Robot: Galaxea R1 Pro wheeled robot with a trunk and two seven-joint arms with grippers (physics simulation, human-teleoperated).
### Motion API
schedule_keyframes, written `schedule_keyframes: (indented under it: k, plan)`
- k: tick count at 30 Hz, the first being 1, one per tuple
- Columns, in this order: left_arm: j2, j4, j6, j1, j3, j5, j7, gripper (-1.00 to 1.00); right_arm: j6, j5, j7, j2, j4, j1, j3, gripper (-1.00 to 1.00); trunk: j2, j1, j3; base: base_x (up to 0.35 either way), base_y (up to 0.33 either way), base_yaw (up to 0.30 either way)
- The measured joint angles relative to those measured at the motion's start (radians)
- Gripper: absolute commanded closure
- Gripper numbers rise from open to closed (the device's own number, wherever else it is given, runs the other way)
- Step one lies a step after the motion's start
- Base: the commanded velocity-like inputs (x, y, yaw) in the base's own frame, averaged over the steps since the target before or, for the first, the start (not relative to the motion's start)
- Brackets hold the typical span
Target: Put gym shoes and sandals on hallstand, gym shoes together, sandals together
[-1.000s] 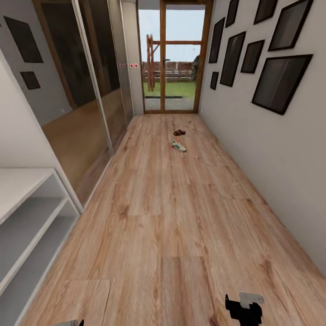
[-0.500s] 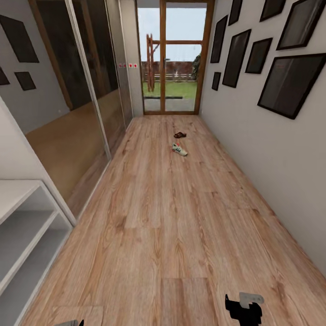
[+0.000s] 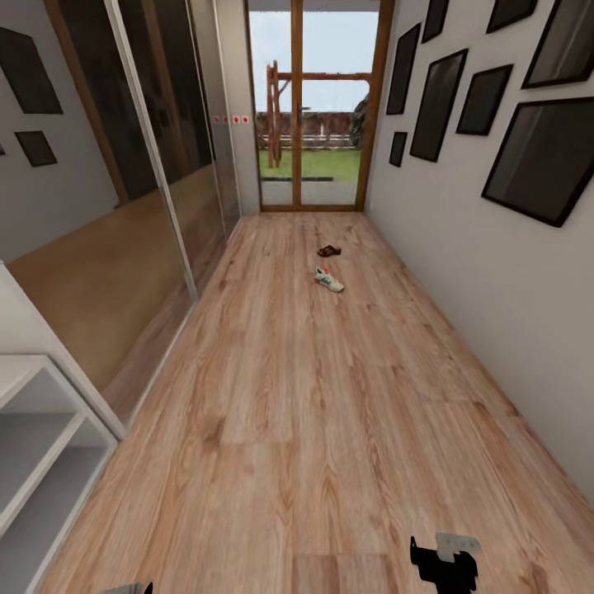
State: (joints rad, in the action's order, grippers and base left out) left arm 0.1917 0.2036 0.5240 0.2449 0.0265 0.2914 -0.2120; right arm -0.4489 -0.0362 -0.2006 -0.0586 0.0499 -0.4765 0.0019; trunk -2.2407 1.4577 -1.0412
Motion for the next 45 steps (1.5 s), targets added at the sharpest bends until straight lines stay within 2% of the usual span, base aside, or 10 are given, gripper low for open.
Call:
schedule_keyframes:
  k: [45]
  plan:
    - [0.0,0.0,0.0,0.0,0.0,0.0,0.0,-1.0,0.0,0.0,0.0,0.0,0.0,0.0,0.0,-1.0,0.0,0.0,0.0,0.338,0.0,0.0]
